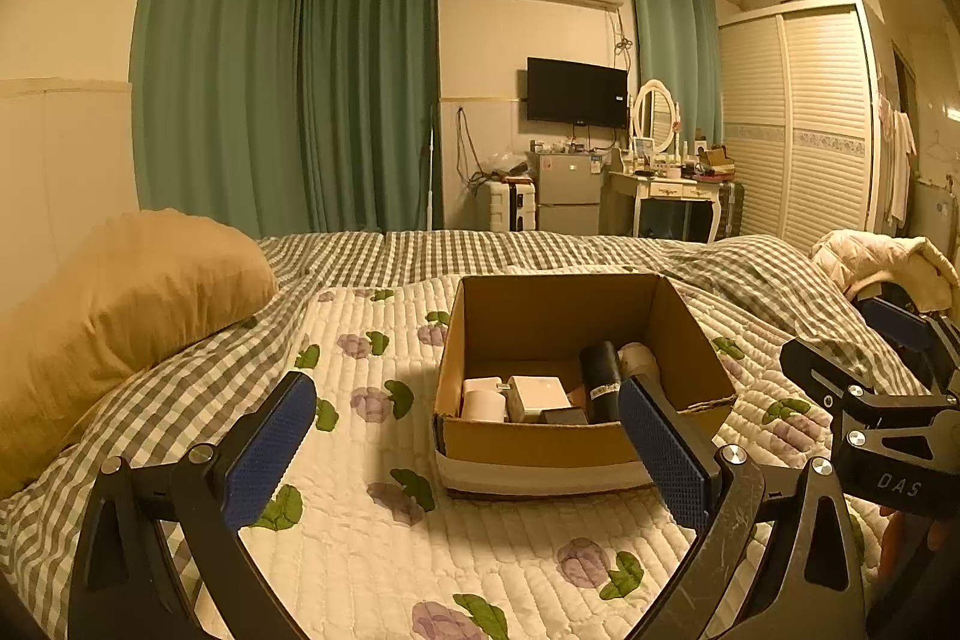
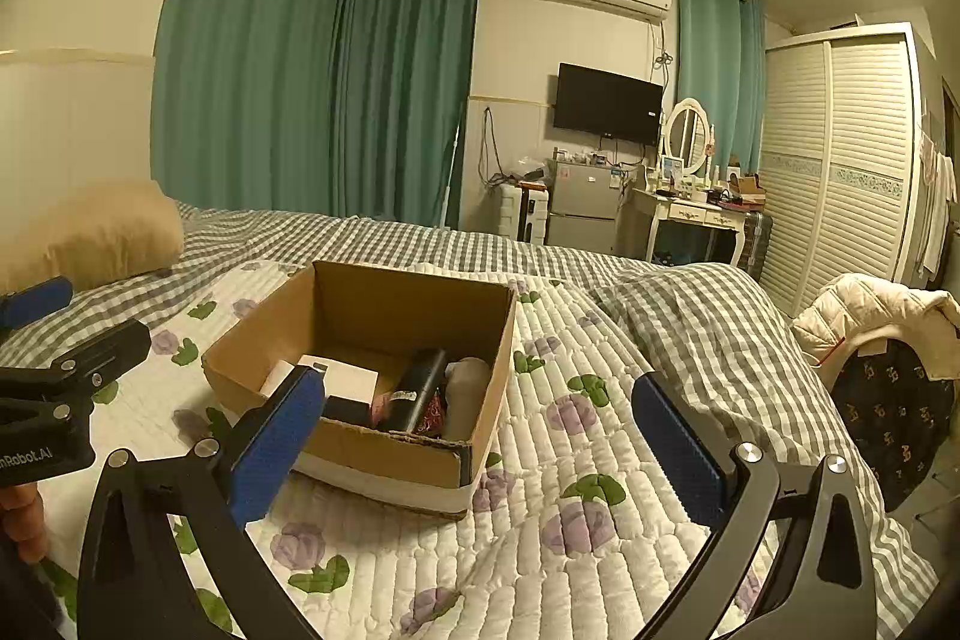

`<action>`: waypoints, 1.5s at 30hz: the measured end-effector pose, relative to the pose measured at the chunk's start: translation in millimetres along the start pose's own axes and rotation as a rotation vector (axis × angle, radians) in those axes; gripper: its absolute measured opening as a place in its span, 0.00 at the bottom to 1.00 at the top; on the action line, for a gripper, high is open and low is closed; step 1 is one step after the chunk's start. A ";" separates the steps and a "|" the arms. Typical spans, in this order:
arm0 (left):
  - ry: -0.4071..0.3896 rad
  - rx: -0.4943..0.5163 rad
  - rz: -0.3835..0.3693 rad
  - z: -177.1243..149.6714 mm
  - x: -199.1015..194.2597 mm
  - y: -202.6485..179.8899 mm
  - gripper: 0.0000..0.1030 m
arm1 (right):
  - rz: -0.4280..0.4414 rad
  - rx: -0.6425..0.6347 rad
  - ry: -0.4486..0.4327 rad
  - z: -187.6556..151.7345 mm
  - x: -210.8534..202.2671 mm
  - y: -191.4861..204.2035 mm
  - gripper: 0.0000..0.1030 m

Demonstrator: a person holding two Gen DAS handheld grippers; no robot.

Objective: Organize rigid objects

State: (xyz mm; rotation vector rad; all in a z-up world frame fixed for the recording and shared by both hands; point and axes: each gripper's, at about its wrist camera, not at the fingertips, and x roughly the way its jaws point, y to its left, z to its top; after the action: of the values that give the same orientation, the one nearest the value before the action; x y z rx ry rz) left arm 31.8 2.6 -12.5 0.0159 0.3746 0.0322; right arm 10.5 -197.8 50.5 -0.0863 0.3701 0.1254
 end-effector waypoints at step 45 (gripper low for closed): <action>0.009 0.002 0.003 -2.5 1.6 -0.9 1.00 | -0.001 -0.004 0.022 -3.1 5.2 -2.0 1.00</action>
State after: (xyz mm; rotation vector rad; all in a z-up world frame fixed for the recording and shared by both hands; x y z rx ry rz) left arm 32.3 1.8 -15.4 0.0186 0.3838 0.0344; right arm 14.5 -199.6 45.8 -0.0915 0.3915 0.1247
